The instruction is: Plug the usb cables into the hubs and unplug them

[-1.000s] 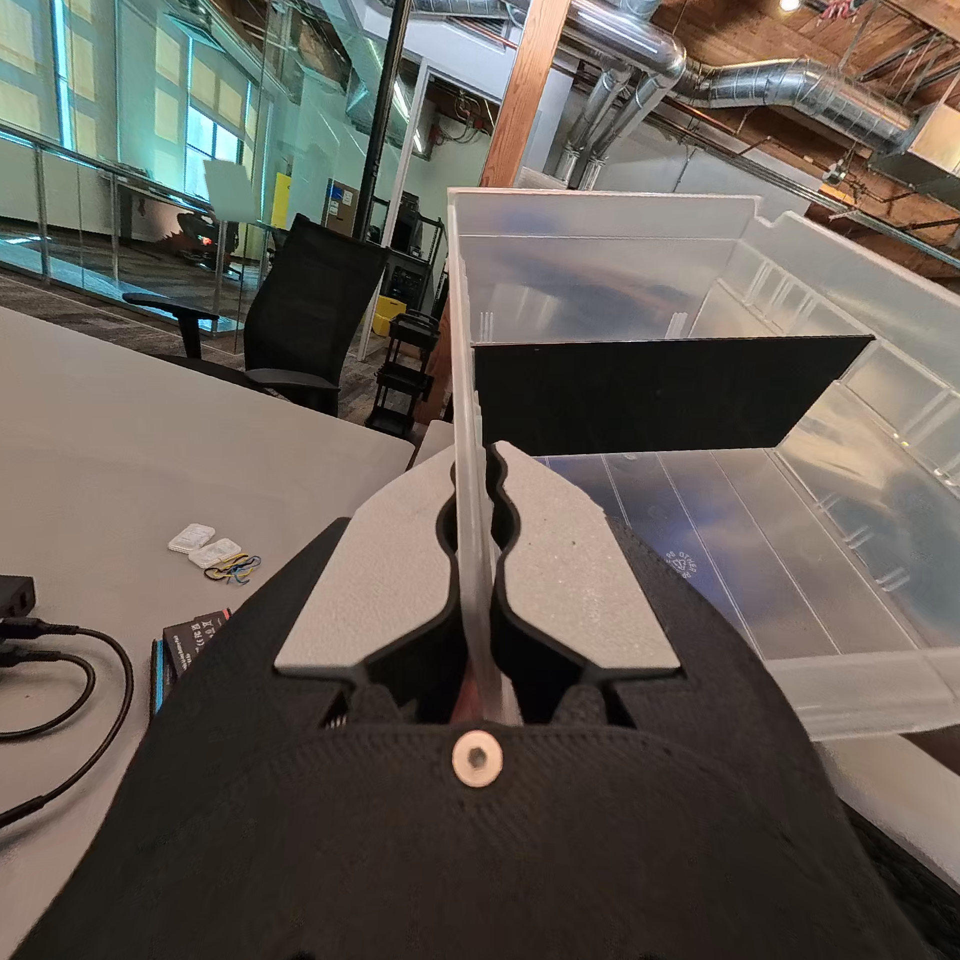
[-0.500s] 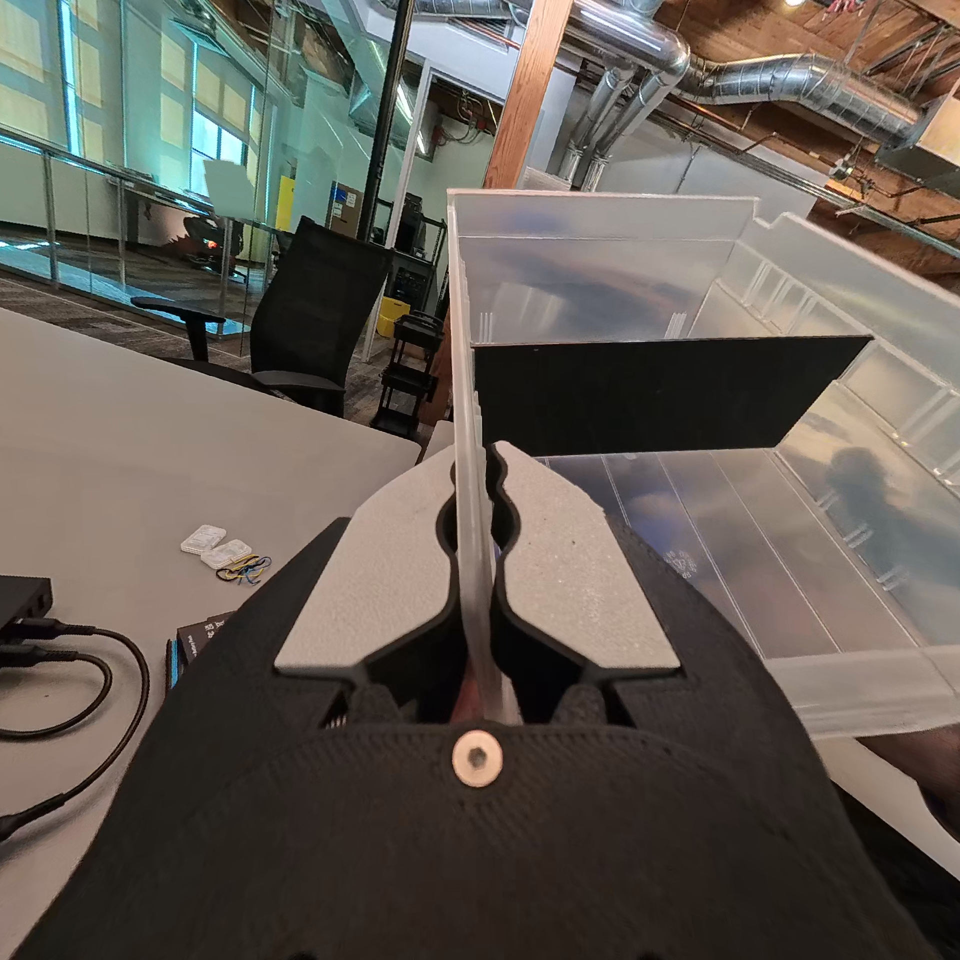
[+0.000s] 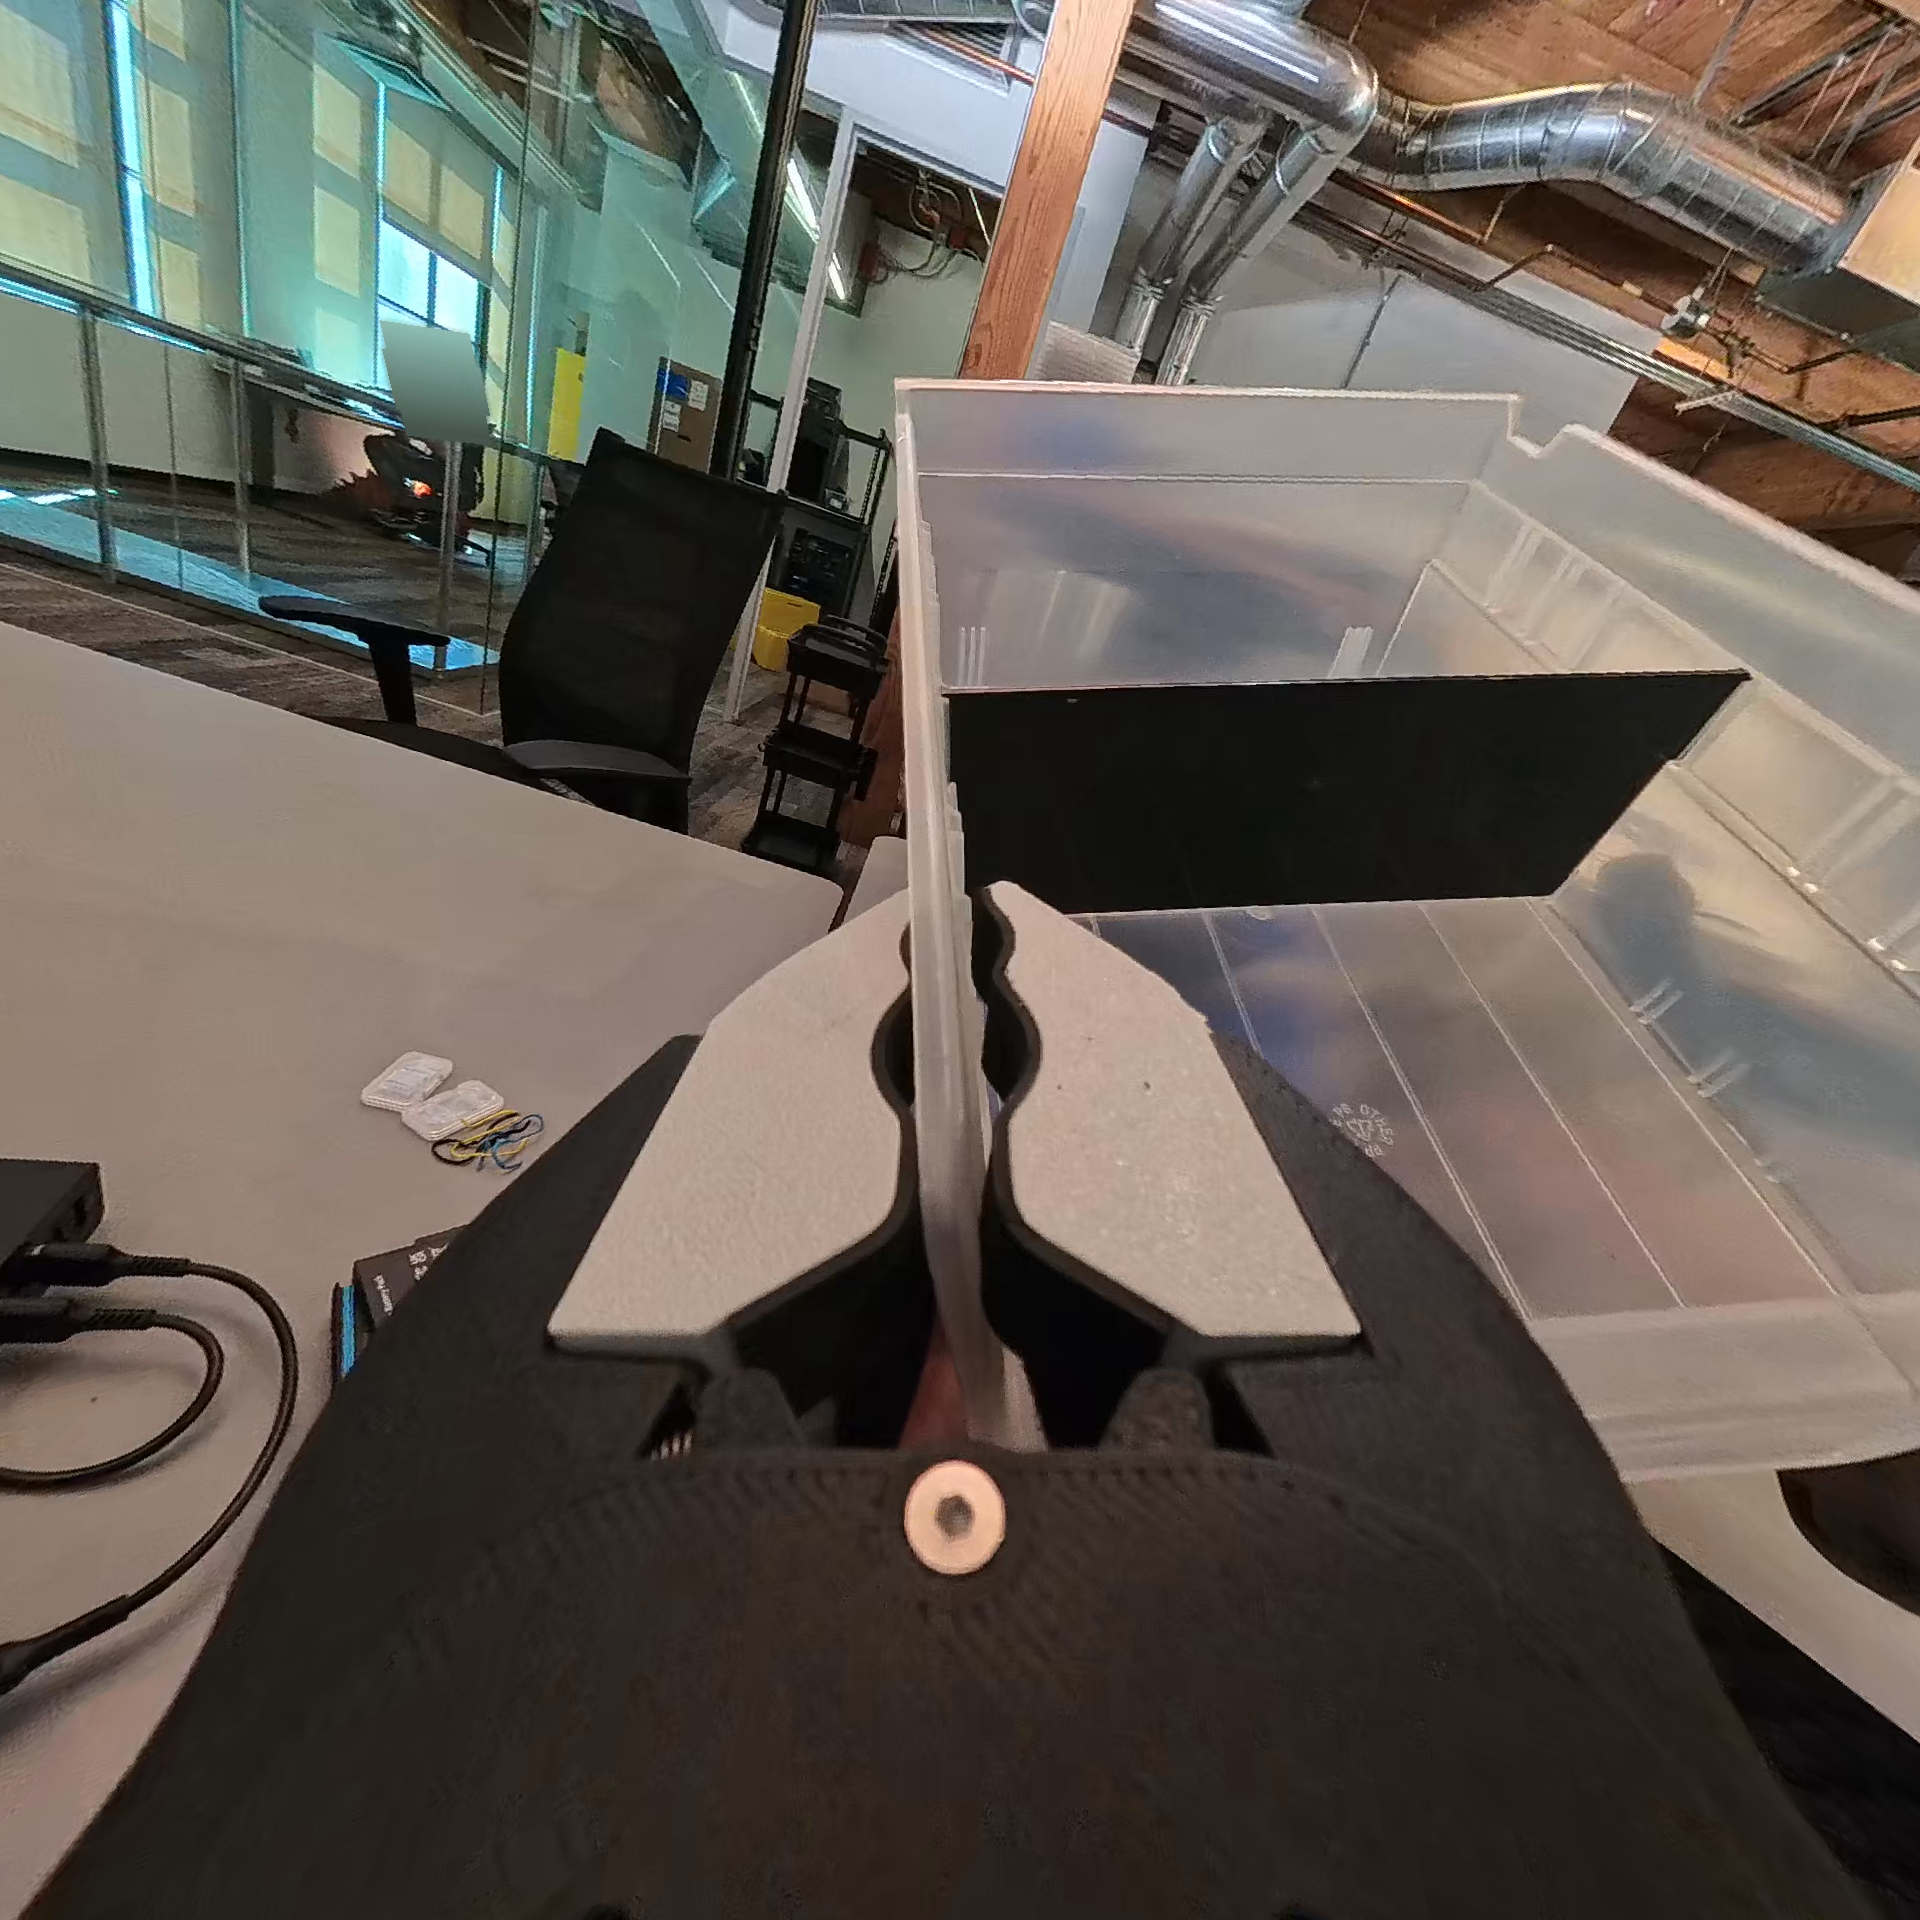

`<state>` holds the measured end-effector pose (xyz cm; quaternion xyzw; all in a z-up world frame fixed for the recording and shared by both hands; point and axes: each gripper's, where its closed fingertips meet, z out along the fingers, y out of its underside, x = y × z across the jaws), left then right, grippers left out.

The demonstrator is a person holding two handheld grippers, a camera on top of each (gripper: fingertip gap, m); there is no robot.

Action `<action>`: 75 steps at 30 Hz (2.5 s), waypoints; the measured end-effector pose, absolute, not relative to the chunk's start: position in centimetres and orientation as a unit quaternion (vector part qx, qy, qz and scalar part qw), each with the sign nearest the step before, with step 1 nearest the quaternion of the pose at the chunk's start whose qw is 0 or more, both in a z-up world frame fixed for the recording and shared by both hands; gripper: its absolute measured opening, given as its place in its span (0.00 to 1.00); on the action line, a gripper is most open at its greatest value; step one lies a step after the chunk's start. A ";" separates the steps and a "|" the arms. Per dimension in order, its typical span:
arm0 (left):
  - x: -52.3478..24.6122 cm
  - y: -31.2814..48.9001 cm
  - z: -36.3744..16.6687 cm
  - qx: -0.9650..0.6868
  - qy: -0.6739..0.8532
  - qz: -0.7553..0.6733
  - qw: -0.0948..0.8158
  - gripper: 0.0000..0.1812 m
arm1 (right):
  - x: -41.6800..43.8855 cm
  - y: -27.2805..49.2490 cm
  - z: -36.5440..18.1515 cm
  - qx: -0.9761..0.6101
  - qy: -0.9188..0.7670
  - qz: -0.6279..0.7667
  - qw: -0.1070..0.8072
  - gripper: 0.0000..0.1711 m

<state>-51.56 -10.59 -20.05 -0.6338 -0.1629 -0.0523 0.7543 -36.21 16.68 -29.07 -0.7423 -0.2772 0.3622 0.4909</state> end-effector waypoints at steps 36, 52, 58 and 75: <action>-24.5 0.1 -16.9 -0.681 0.083 -0.140 0.714 0.03 | -7.3 -3.0 -9.5 -0.536 -0.261 0.499 0.629 0.72; 5.0 13.6 -20.2 -0.698 0.222 -0.284 0.619 0.03 | 19.1 4.8 -12.8 -0.595 -0.089 0.335 0.725 0.63; 11.5 17.3 -23.8 -0.720 0.222 -0.294 0.588 0.03 | 25.3 8.2 -15.5 -0.610 -0.057 0.336 0.715 0.60; 17.4 19.9 -28.6 -0.740 0.252 -0.284 0.555 0.10 | 32.1 12.6 -21.7 -0.612 -0.018 0.401 0.681 0.59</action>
